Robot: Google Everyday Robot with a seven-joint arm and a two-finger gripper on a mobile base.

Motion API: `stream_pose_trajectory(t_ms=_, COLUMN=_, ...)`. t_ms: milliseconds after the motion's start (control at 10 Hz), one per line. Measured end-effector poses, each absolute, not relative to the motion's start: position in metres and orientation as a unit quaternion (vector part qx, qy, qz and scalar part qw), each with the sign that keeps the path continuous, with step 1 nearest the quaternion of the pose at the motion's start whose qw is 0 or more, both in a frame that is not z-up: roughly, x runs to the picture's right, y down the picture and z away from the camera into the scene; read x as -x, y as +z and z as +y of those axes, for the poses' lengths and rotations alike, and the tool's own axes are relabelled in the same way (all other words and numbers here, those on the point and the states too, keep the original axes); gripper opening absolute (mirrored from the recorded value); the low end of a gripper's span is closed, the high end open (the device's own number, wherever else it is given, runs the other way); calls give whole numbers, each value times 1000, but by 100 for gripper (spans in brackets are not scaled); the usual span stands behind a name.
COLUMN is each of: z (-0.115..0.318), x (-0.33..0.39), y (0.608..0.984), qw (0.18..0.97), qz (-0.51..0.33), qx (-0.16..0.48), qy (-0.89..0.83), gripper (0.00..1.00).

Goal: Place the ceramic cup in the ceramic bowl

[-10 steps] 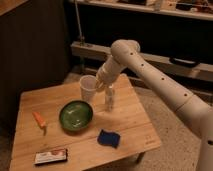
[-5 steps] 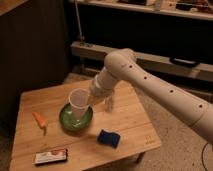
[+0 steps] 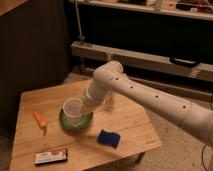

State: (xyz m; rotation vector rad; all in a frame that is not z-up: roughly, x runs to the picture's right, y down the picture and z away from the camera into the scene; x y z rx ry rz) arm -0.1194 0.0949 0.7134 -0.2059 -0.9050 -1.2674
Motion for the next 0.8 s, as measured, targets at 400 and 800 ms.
stream_pose_trajectory(t_ms=400, z=68, x=137, y=766, qw=725, qz=-382, qx=135, qy=-557, gripper=23)
stream_pose_trajectory(t_ms=800, z=99, x=122, y=785, qw=732, qz=-367, qx=172, qy=-548, gripper=61)
